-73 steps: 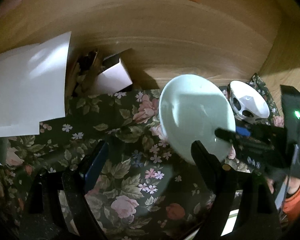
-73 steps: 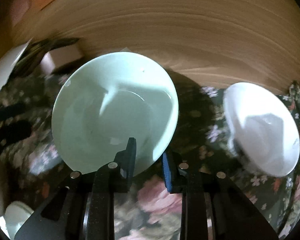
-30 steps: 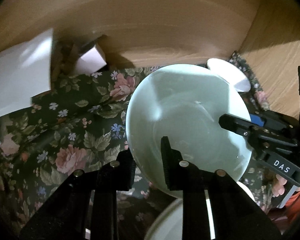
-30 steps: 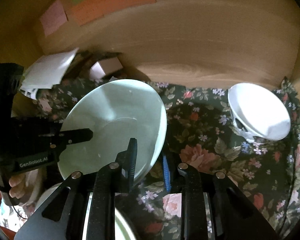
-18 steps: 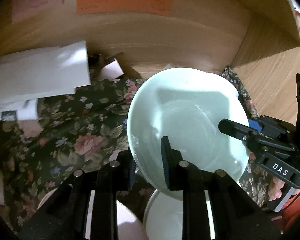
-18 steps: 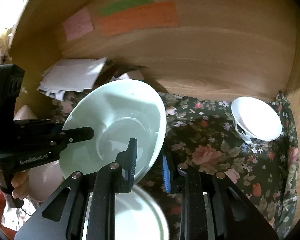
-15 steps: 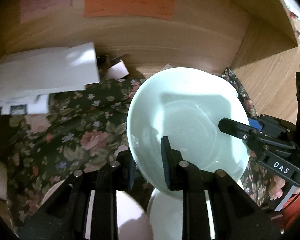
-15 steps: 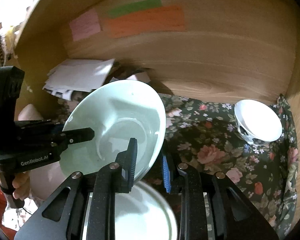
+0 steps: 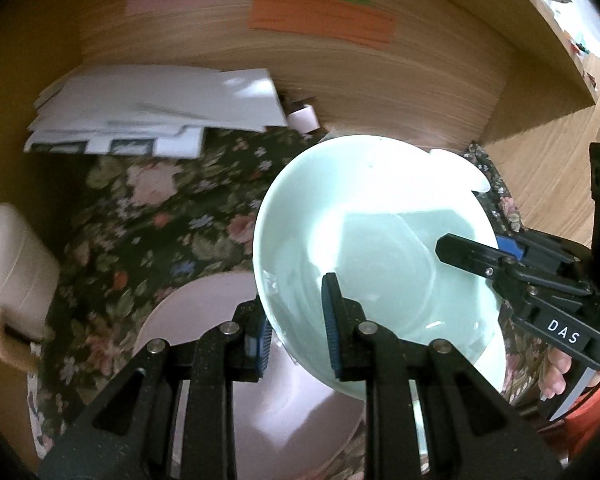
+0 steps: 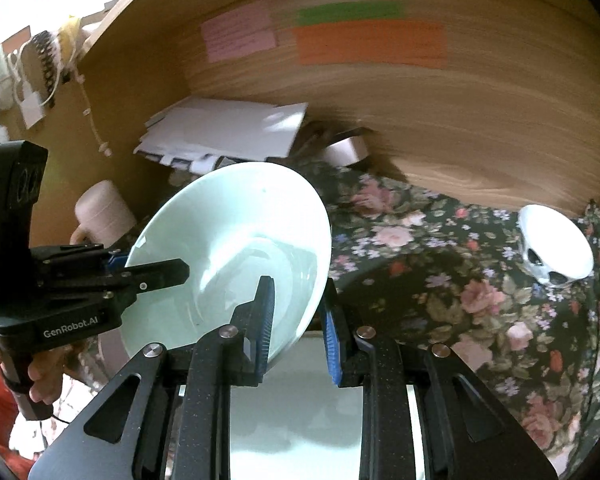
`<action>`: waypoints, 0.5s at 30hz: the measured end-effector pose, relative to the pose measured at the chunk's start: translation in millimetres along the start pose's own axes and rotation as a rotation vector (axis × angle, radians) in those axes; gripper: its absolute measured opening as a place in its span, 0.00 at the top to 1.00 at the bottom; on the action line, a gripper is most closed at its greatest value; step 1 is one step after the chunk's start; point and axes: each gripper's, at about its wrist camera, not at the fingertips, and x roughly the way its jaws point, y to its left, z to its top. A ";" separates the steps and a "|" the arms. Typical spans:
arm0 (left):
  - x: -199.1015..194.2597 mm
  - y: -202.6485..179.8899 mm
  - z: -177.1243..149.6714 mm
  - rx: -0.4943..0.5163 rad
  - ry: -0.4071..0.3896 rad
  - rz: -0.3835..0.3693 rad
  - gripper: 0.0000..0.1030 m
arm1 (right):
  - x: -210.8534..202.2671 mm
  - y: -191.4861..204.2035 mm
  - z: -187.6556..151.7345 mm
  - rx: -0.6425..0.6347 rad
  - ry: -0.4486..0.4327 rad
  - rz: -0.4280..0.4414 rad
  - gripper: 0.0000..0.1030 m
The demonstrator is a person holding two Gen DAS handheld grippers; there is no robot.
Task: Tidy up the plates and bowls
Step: 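Lift the mint green bowl with the left gripper and carry it over the pink bowl, then lower the mint bowl into the pink bowl and open the left gripper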
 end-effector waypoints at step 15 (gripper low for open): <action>-16.9 45.2 -43.9 -0.065 0.016 0.062 0.78 | 32.8 44.8 -23.4 -0.034 0.085 0.088 0.80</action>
